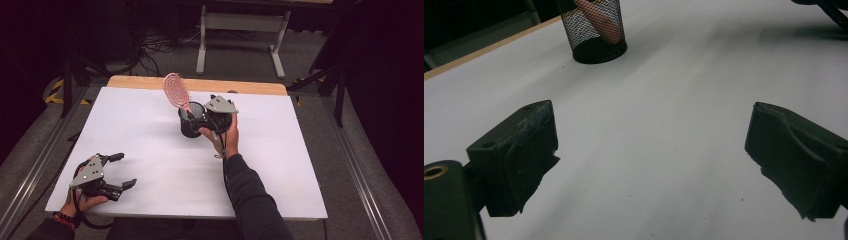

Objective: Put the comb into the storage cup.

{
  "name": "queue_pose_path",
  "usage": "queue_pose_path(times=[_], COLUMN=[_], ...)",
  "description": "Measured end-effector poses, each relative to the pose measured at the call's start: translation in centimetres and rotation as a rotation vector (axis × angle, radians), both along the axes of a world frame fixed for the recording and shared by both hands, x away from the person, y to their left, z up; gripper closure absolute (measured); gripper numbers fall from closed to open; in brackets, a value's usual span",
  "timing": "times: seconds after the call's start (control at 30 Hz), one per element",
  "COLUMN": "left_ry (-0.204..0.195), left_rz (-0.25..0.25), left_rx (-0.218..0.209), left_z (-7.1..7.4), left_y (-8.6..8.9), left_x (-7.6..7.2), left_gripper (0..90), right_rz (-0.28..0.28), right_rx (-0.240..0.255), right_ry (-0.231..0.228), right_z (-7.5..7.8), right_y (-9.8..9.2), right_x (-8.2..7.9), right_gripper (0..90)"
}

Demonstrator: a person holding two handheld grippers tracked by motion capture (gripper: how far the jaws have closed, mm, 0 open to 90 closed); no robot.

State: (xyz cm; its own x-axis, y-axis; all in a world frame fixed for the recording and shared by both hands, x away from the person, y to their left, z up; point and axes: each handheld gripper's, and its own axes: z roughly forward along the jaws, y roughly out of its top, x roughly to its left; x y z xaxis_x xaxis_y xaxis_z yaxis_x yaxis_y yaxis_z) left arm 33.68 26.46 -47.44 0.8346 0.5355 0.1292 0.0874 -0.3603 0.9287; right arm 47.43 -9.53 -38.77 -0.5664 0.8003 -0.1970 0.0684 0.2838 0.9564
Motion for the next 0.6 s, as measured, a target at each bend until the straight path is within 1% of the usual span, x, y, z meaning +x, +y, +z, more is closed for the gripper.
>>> queue_pose_path(times=[0.23,0.33,0.37,0.6], left_ry=[0.001,0.000,-0.001,-0.002], left_rz=[-0.001,-0.001,-0.002,0.000], left_rx=[0.002,0.004,0.004,0.002], left_z=[0.0,0.0,0.0,-0.1], left_y=[0.0,-0.1,-0.1,-0.1], left_x=[0.0,0.0,0.0,0.0], left_gripper=[7.5,7.6,7.6,7.5], right_rz=[0.010,0.011,0.009,0.010], right_rx=[-0.002,-0.026,-0.039,-0.044], right_ry=[-0.010,-0.006,-0.011,-0.013], right_z=[0.2,0.2,0.2,0.2], right_y=[-0.4,-0.5,-0.5,-1.1], right_x=[-0.7,-0.9,-0.9,-1.7], right_gripper=[5.4,5.4,5.4,5.5])
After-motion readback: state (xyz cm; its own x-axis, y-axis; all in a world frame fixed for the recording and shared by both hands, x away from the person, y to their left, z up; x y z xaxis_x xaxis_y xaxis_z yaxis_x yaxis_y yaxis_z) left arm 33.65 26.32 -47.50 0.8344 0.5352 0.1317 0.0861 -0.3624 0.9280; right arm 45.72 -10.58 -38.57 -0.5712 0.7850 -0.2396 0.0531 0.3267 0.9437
